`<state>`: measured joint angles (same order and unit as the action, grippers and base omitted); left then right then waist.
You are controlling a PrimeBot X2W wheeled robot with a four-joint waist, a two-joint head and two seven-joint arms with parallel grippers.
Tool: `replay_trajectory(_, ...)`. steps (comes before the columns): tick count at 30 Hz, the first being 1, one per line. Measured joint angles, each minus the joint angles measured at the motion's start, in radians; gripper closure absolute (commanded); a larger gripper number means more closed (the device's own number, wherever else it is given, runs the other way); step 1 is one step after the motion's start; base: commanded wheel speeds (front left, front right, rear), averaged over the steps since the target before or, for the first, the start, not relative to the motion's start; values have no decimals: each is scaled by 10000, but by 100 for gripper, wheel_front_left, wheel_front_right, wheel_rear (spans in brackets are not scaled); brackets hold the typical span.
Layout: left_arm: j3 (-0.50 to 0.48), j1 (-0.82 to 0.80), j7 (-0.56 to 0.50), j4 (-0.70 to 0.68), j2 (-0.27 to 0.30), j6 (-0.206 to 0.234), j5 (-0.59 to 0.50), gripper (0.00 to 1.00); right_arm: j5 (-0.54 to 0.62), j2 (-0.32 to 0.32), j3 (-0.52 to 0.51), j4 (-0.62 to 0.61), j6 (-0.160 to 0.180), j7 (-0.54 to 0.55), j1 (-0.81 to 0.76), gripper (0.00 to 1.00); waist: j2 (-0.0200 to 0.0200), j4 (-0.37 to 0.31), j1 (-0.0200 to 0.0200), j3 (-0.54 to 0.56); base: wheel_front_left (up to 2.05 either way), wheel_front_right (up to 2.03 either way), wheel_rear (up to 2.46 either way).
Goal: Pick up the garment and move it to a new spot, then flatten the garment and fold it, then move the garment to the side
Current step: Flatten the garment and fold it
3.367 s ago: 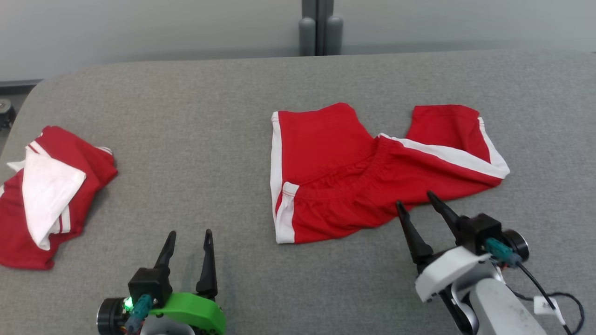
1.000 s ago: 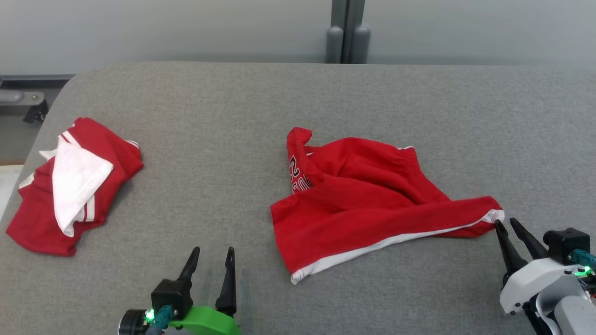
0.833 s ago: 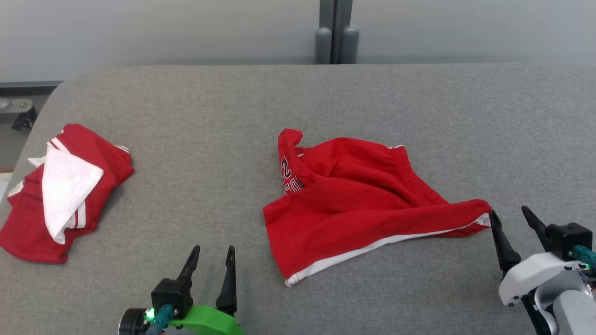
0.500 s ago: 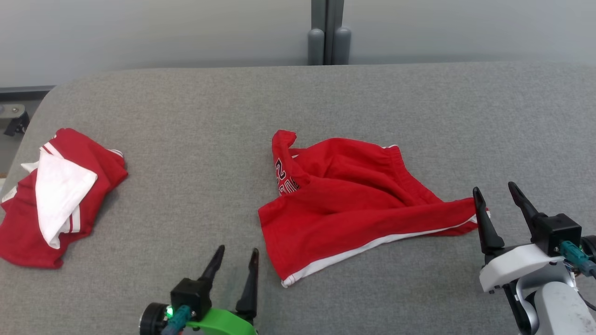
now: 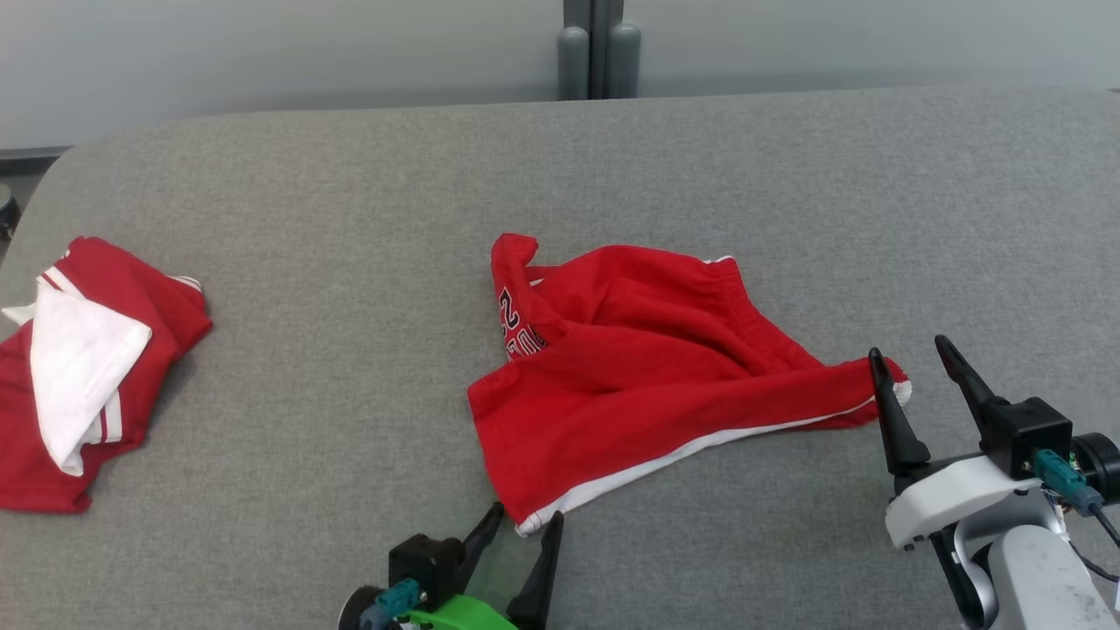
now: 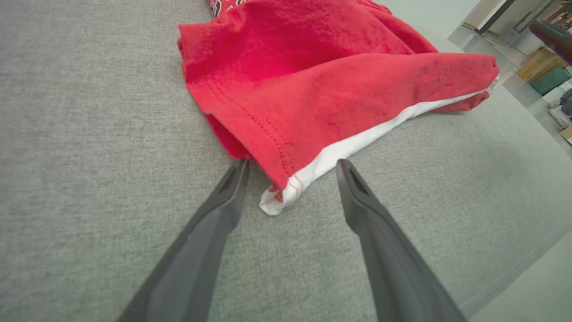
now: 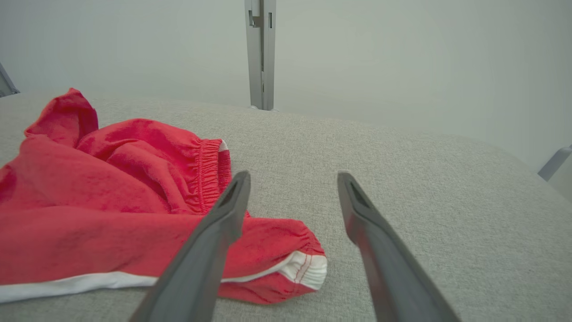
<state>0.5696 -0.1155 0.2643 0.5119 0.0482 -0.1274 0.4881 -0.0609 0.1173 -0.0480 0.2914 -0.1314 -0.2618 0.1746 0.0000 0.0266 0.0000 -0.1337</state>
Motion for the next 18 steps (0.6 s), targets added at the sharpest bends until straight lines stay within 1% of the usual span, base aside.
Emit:
replay_trajectory(3, 79, -146, 0, -42, -6, -2, 113, 0, 25, 4, 59, -2, 0, 0, -1, 0, 0, -73, 0, -88, 0, 0, 0)
replay_trajectory(4, 67, -205, 0, -52, -4, -2, 123, 36, 25, 13, 82, -2, 0, 0, -1, 0, 0, -95, 0, -117, 0, 0, 0)
replay_trajectory(6, 19, -279, -2, 38, -6, -6, 203, 100, 23, 31, 127, -2, 0, 0, 3, 0, 0, -133, 0, -170, 0, 0, 0)
replay_trajectory(13, -688, -806, 0, -42, -2, -10, 244, 100, 21, 50, 136, 15, 0, 0, 123, 0, 0, -240, 0, -478, 0, 0, 0)
replay_trajectory(18, -951, -1408, -2, 424, -4, -12, 19, 100, 21, -73, 217, 86, 0, 0, 201, 0, 0, -335, 0, -725, 0, 0, 0)
